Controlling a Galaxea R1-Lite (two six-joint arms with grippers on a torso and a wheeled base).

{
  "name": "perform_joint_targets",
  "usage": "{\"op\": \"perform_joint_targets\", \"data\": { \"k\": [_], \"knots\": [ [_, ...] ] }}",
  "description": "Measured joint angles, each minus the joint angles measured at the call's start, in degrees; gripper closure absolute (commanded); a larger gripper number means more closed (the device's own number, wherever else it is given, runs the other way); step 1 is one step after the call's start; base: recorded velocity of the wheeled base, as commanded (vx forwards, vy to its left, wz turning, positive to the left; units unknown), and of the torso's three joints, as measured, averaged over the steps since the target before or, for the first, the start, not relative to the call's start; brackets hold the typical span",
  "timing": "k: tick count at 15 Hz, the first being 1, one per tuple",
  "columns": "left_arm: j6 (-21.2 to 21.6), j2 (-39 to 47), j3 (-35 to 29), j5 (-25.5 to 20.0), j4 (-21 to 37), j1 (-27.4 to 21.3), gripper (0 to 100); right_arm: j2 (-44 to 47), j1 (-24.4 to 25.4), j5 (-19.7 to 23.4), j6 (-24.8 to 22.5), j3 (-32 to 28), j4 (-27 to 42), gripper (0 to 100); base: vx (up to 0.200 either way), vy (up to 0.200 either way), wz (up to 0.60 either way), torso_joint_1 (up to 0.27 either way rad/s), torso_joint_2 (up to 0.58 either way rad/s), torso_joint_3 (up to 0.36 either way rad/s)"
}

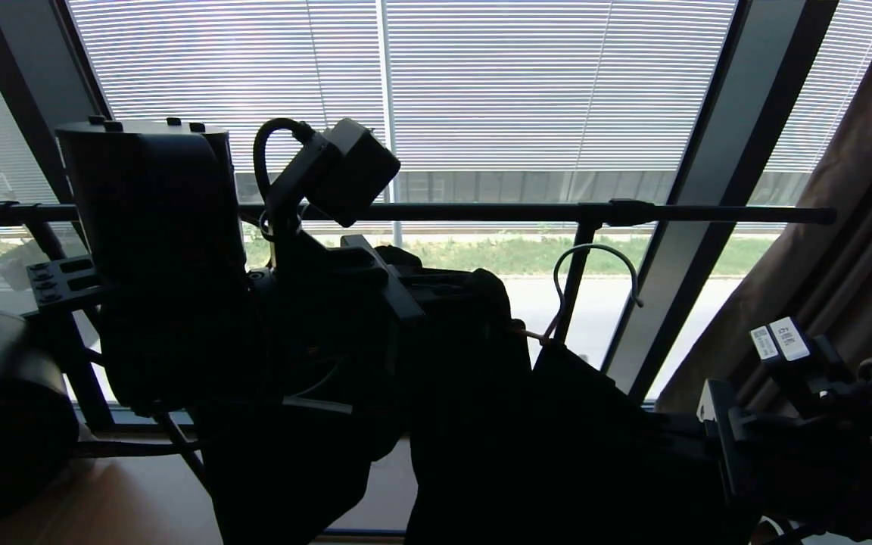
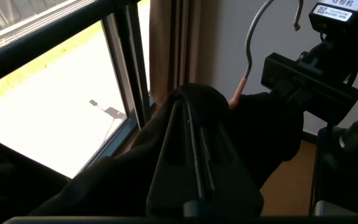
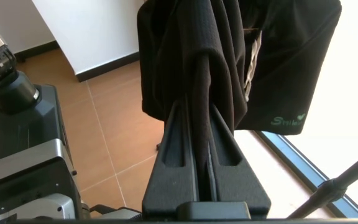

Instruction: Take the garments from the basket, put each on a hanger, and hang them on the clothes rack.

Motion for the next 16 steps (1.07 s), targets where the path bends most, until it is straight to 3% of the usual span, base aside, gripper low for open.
{"op": "perform_joint_targets", "data": {
  "k": [9,14,16],
  "knots": [
    [0.05,-1.87,1.00,0.28,1.29,1.10,0,0.17,-0.85,0.00,0.00,-0.11,-0.11,100,0.000,0.000,0.00,0.000,0.00,0.000],
    [0.20,-4.00,-1.54,0.28,13.29,2.50,0,0.17,-0.87,0.00,-0.01,-0.11,-0.10,100,0.000,0.000,0.00,0.000,0.00,0.000],
    [0.20,-4.60,-2.91,0.28,15.38,2.82,0,0.17,-0.89,0.02,-0.01,-0.11,-0.10,100,0.000,0.000,0.00,0.000,0.00,0.000]
  ]
}}
